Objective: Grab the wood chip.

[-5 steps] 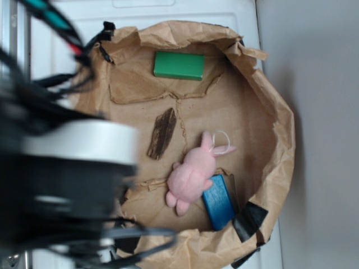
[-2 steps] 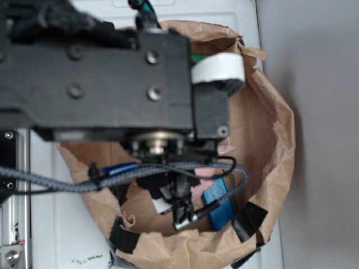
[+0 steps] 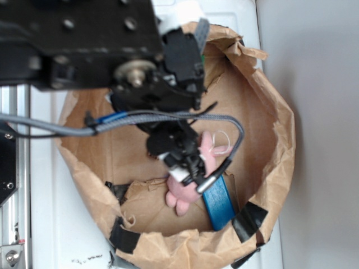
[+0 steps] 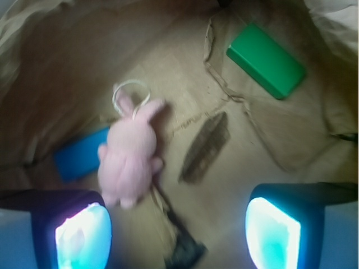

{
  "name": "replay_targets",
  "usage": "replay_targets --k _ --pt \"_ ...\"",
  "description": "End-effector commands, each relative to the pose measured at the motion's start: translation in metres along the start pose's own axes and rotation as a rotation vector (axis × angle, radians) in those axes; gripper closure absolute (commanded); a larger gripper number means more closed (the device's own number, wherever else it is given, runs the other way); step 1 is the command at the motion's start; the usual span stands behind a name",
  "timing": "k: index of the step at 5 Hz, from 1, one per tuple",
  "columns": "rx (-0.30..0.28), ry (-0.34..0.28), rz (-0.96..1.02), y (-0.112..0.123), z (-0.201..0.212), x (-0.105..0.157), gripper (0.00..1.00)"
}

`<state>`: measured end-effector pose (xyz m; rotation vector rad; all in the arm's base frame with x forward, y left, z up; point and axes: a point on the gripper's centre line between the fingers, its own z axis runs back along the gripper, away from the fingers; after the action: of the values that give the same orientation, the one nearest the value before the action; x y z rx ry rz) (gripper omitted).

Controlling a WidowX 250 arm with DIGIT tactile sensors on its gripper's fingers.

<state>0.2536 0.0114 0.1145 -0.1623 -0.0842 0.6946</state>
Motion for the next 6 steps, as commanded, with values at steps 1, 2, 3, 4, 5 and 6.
replay_targets --k 1,2,3,4,5,6 --pt "0.049 -0.141 0.134 0.008 -0.035 0.037 0.0" --pt "0.049 -0.141 0.134 0.008 -0.035 0.037 0.0" --pt "0.049 -0.141 0.134 0.008 -0.035 0.037 0.0" --pt "0.049 -0.141 0.134 0.008 -0.035 0.037 0.0" --pt "0.054 -0.149 0.159 0.019 -0.049 0.041 0.0" --pt "0.098 -0.085 0.143 0.029 -0.049 0.042 0.0"
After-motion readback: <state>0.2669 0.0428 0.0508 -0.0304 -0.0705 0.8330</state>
